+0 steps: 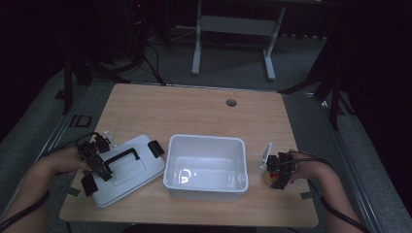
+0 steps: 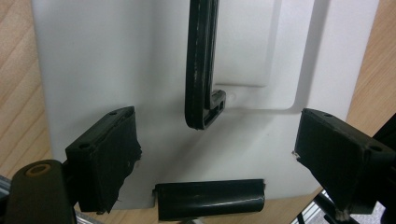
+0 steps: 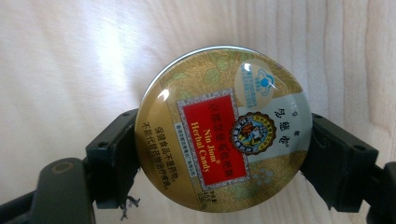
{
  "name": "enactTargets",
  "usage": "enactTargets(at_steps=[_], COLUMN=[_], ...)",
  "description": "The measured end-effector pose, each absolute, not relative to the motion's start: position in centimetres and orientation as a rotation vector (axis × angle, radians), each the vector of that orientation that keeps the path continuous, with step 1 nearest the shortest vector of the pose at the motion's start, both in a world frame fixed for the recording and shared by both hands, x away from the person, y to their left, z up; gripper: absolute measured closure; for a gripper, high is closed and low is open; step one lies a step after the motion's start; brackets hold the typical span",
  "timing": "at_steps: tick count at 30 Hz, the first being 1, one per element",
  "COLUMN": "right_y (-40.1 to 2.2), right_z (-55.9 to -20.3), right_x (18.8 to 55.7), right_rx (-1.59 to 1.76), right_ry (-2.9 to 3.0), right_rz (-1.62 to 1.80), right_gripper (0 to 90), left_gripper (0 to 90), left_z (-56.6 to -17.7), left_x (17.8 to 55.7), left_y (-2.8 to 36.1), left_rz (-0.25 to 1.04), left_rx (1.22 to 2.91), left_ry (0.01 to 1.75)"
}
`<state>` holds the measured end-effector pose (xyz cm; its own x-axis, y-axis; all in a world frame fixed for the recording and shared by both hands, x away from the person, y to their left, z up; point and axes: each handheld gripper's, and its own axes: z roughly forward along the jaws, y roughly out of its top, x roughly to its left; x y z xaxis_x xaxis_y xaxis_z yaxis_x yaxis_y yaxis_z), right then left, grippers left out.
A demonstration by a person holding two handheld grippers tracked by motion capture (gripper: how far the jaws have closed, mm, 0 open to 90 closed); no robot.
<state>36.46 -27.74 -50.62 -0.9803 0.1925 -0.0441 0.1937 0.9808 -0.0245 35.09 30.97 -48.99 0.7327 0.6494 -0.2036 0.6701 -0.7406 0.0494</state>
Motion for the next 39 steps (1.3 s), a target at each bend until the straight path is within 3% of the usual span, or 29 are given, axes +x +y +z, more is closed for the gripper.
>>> enactTargets(at_steps=[13,39], right_y=[-25.9,-22.0], right_z=[-45.7,-40.1], right_x=[33.6,31.5], right_rx=[0.246,0.204], right_ry=[3.084,3.077], right_rz=[-0.033,-0.021], right_gripper=[20.2,20.2], left_gripper=[13.2,13.2], left_z=[-48.8,-48.6], left_x=[35.0,34.7], left_y=[30.9,30.9], left_rz=[-0.25,-0.241], left_rx=[2.825,2.837], left_ry=[1.064,1.069])
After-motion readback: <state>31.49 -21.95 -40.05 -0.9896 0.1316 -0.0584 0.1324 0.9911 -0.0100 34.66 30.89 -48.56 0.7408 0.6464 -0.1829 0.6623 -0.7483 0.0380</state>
